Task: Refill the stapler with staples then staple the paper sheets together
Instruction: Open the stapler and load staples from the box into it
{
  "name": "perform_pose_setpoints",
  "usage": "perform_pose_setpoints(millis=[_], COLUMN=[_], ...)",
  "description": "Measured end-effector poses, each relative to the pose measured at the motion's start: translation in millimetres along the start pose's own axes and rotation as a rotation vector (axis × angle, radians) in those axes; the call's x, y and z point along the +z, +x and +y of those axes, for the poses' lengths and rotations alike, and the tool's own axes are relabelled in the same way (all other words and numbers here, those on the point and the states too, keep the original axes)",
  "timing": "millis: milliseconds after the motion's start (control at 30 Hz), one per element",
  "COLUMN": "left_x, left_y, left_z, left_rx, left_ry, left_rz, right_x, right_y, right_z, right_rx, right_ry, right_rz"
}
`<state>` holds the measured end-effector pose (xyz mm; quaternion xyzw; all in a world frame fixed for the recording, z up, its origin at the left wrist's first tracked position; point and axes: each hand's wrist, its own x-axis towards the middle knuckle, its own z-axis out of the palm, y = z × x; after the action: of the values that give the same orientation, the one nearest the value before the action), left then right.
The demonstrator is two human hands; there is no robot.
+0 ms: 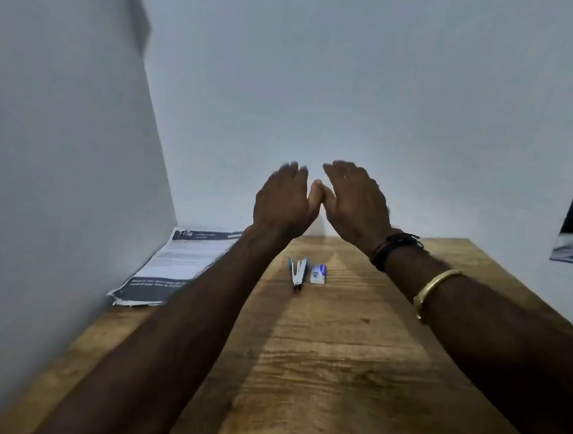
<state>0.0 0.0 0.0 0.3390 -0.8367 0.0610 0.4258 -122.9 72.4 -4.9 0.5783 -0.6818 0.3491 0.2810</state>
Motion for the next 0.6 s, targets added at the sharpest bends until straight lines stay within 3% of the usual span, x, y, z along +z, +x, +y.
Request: perform_pose_setpoints(millis=[167, 300, 600], left_x=[14, 26, 52], left_y=[-29, -48, -62], left_z=[-19, -29, -31], left_rx=[-0.339, -0.465, -0.575], left_ry=[-0.033, -0.038, -0.132], left_rz=[-0.334, -0.564, -0.601], right_x=[20, 35, 64], right_y=[-31, -47, -67], right_z=[-15, -21, -11], right_rx=[0.130, 0.185, 0.261], right_ry=[0.083, 0.062, 0.174], right_rz=[-0.338, -0.494, -0.515])
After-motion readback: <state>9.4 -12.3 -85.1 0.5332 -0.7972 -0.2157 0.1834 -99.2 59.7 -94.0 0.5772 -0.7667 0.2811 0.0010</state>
